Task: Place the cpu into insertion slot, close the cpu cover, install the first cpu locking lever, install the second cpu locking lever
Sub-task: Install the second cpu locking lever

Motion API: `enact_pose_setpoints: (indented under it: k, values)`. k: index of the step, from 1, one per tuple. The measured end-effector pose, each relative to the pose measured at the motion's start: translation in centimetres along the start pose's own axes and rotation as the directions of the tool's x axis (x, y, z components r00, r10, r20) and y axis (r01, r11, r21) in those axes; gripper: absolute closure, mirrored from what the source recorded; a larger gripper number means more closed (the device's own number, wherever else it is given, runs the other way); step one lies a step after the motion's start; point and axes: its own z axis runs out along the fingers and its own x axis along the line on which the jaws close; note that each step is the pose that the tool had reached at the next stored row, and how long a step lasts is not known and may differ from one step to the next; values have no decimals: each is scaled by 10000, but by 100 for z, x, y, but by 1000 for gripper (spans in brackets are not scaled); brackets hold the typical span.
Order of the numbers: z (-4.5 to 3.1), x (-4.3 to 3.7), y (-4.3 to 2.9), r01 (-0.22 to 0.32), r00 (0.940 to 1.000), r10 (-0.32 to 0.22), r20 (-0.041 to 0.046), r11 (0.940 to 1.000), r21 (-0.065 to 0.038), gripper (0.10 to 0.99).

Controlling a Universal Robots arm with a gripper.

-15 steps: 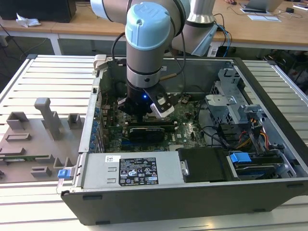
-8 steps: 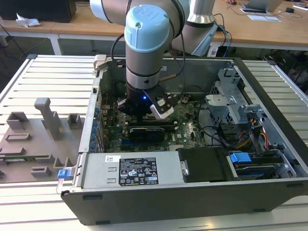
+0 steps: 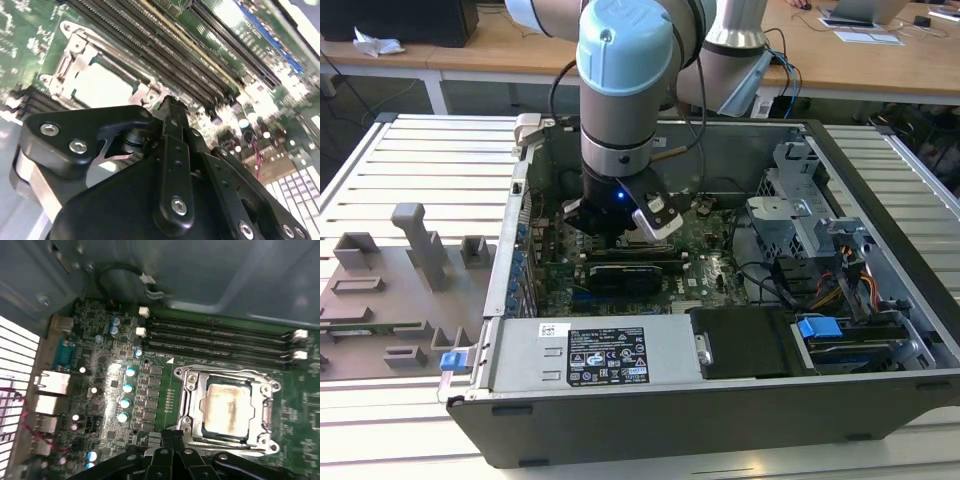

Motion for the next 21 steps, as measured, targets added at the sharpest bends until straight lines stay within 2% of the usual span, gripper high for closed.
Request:
enact_pose_setpoints:
  k: [1,2,3,4,7,8,9,13,14,15,17,19,21]
  values:
    - [0,-29,32,-2,10000,2,1,10000,15,980]
    - [12,-135,93,-15,10000,16,-91,9999,117,980]
    - [27,-270,113,-40,9997,43,-237,9999,153,980]
    - [59,-456,118,-85,9987,95,-496,9998,195,980]
    - [86,-600,123,-120,9975,136,-699,9997,225,980]
    - [94,-645,143,-124,9971,149,-748,9993,350,980]
    - [99,-663,161,-127,9969,163,-773,9989,460,980]
    - [120,-720,254,-134,9959,229,-876,9941,1074,980]
    - [129,-729,298,-134,9957,247,-897,9922,1239,980]
    - [138,-736,349,-135,9955,261,-912,9906,1361,980]
    - [150,-753,460,-134,9952,283,-936,9877,1556,980]
    - [87,-753,472,-133,9953,280,-929,9877,1556,980]
    - [-26,-754,493,-133,9954,279,-919,9877,1557,980]
